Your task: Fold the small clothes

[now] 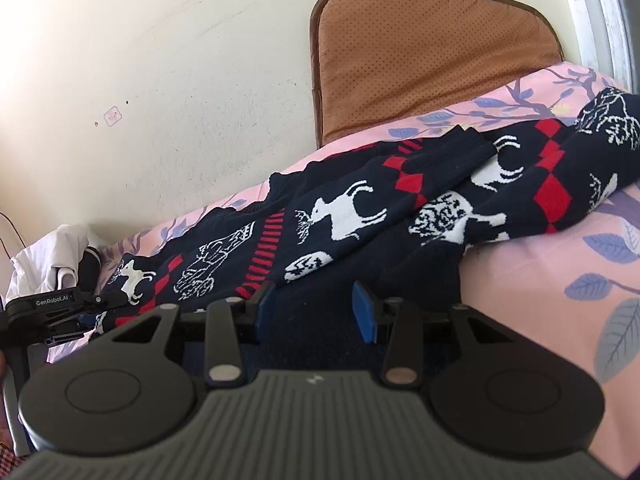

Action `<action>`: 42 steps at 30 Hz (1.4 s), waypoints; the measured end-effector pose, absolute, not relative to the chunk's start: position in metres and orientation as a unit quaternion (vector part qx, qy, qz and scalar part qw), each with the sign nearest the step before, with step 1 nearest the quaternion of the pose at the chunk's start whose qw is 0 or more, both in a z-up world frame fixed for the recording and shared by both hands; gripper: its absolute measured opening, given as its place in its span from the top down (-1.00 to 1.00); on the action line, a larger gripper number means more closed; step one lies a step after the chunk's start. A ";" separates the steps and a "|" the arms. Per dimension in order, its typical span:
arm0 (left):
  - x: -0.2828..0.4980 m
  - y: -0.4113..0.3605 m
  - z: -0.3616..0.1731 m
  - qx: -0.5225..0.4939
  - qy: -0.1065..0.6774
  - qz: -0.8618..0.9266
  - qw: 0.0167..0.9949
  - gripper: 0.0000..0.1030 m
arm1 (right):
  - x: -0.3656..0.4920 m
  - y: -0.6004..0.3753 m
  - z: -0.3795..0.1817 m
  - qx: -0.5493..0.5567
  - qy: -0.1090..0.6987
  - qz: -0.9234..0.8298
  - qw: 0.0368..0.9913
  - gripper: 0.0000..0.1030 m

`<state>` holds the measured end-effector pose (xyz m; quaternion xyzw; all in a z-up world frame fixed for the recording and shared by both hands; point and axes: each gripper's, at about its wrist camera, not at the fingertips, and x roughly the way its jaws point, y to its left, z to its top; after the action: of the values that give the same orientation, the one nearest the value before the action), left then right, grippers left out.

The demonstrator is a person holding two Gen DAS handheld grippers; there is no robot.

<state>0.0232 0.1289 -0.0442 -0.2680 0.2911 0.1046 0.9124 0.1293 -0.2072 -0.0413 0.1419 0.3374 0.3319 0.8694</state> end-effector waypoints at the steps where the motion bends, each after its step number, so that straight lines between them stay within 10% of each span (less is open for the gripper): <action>1: 0.023 0.129 -0.044 -0.268 0.291 0.105 0.912 0.31 | 0.129 -0.207 -0.041 0.142 0.337 0.332 0.869 0.12; 42: 0.025 0.126 -0.044 -0.261 0.292 0.105 0.914 0.23 | 0.131 -0.209 -0.042 0.153 0.341 0.334 0.865 0.12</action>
<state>0.0254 0.1262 -0.0441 -0.2606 0.2919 0.1052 0.9142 0.1308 -0.2090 -0.0423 0.1527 0.3412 0.3335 0.8655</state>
